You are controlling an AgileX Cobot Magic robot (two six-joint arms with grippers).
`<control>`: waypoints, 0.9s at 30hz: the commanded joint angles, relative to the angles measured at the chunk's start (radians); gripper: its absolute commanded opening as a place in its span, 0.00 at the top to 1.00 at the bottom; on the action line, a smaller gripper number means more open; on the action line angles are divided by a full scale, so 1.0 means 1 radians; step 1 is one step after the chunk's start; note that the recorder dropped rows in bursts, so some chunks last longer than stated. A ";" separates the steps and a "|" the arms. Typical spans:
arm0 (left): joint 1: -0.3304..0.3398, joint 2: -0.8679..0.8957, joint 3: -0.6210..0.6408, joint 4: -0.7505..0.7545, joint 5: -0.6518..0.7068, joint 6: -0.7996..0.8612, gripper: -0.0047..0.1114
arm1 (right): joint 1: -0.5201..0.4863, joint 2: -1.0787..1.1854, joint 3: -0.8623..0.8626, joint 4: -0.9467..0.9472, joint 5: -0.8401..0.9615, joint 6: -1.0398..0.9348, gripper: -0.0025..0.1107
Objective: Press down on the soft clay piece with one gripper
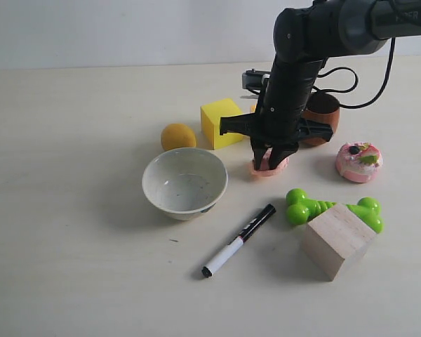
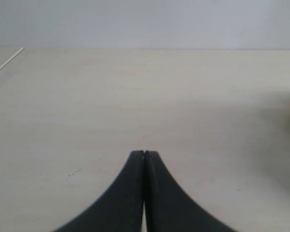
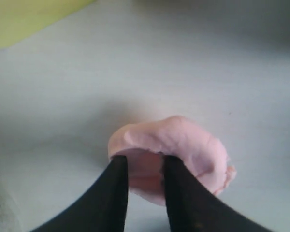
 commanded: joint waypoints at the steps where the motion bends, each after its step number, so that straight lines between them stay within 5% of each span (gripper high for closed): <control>1: -0.005 -0.005 -0.003 -0.002 -0.009 -0.006 0.96 | -0.002 -0.004 -0.005 0.001 0.003 -0.033 0.98; 11: -0.005 -0.005 -0.003 -0.002 -0.009 -0.006 0.96 | -0.002 -0.004 -0.005 0.003 -0.027 -0.021 0.96; 20: -0.005 -0.005 -0.003 -0.002 -0.009 -0.006 0.96 | -0.002 -0.004 -0.005 -0.001 -0.027 -0.051 0.62; 22: -0.005 -0.005 -0.003 -0.002 -0.009 -0.006 0.96 | -0.002 -0.004 -0.005 0.002 -0.008 -0.051 0.72; 24: -0.005 -0.005 -0.003 -0.002 -0.009 -0.006 0.96 | -0.002 -0.004 -0.005 -0.008 0.001 -0.056 0.97; 27: -0.005 -0.005 -0.003 -0.002 -0.009 -0.006 0.96 | -0.002 -0.004 -0.005 -0.008 -0.005 -0.059 0.98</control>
